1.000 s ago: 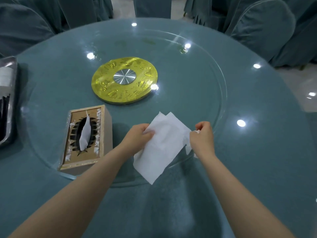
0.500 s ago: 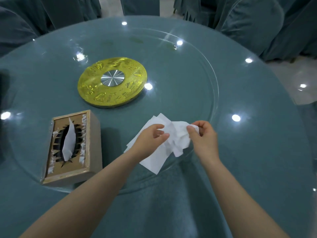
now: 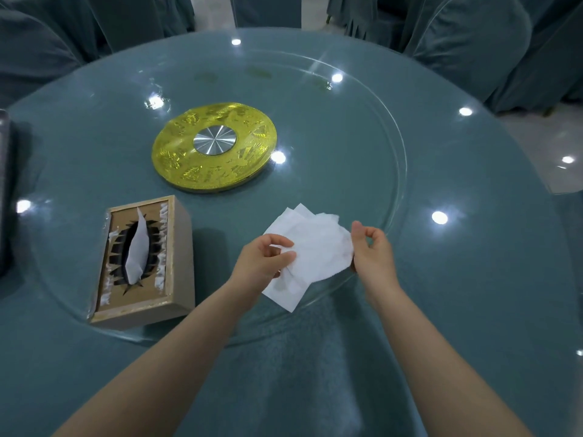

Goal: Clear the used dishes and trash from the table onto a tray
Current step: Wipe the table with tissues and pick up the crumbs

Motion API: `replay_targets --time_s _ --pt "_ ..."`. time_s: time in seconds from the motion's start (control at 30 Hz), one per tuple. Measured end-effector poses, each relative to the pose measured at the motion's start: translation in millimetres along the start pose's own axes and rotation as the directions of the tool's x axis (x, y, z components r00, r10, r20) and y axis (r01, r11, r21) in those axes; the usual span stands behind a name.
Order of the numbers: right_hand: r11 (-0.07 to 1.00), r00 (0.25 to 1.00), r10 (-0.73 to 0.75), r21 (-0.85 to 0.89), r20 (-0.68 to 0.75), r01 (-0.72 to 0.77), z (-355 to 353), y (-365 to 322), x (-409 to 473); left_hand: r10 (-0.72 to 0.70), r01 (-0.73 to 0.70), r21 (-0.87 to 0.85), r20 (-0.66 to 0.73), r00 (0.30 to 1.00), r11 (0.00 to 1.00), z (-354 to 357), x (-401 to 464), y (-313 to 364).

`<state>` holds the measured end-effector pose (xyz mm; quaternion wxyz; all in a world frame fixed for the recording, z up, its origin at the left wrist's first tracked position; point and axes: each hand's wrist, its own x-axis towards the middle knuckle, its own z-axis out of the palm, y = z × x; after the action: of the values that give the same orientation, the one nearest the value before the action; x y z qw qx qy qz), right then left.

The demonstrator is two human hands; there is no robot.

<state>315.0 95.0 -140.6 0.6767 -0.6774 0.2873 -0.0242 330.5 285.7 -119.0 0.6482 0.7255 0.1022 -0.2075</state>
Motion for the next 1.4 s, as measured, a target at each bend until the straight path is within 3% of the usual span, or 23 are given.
replay_targets --time_s 0.1,0.2,0.37,0.47,0.63,0.73,0.83,0.9,1.03,1.13,1.23,1.33,1.4 --pt "0.992 0.989 0.045 -0.123 0.144 -0.028 2.2 4.0 1.1 0.106 -0.102 0.099 -0.042 0.993 0.990 -3.8 -6.8 -5.0" --pt "0.985 0.990 -0.009 -0.168 0.138 0.033 12.4 5.2 2.6 0.181 -0.159 0.187 -0.108 0.977 0.969 -7.5 -12.7 -12.1" --pt "0.962 0.978 -0.057 -0.249 0.201 0.107 40.3 -0.2 12.0 0.220 -0.138 0.358 -0.199 0.955 0.923 -20.8 -17.1 -27.4" --pt "0.940 0.982 -0.095 -0.309 0.162 0.142 51.0 0.9 20.1 0.243 -0.123 0.450 -0.218 0.945 0.884 -29.0 -14.4 -34.5" --pt "0.712 0.982 -0.187 -0.691 -0.013 0.126 50.3 13.3 30.3 0.196 -0.003 0.567 -0.279 0.940 0.824 -31.0 -5.4 -37.7" --pt "0.550 0.990 -0.138 -0.830 0.013 0.088 50.0 14.2 29.8 0.146 0.031 0.668 -0.208 0.967 0.744 -30.4 0.1 -36.4" --pt "0.456 0.998 -0.022 -0.887 0.065 0.068 53.2 4.1 31.4 0.108 0.057 0.697 -0.191 0.976 0.715 -30.3 1.6 -35.0" --pt "0.501 0.988 -0.023 -0.854 0.151 0.142 56.4 -2.5 29.5 0.153 0.025 0.712 -0.185 0.971 0.702 -31.8 1.2 -33.2" --pt "0.757 0.929 -0.051 -0.593 0.367 0.276 55.7 -9.4 16.1 0.290 -0.122 0.661 -0.151 0.945 0.740 -40.0 3.7 -16.5" --pt "0.877 0.876 -0.035 -0.405 0.482 0.258 48.7 -20.3 4.2 0.210 -0.162 0.565 -0.020 0.978 0.809 -45.5 2.4 4.9" --pt "0.927 0.889 0.007 -0.336 0.459 0.167 40.7 -29.4 -1.5 0.075 -0.158 0.362 0.234 0.969 0.919 -52.0 -10.8 13.1" --pt "0.932 0.898 0.059 -0.347 0.436 0.107 33.0 -31.9 -6.4 0.089 -0.173 0.169 0.417 0.904 0.970 -52.8 -26.4 13.3" --pt "0.928 0.905 0.062 -0.357 0.421 0.102 30.1 -30.5 -12.1 0.102 -0.169 0.108 0.457 0.884 0.980 -52.3 -34.1 13.7"
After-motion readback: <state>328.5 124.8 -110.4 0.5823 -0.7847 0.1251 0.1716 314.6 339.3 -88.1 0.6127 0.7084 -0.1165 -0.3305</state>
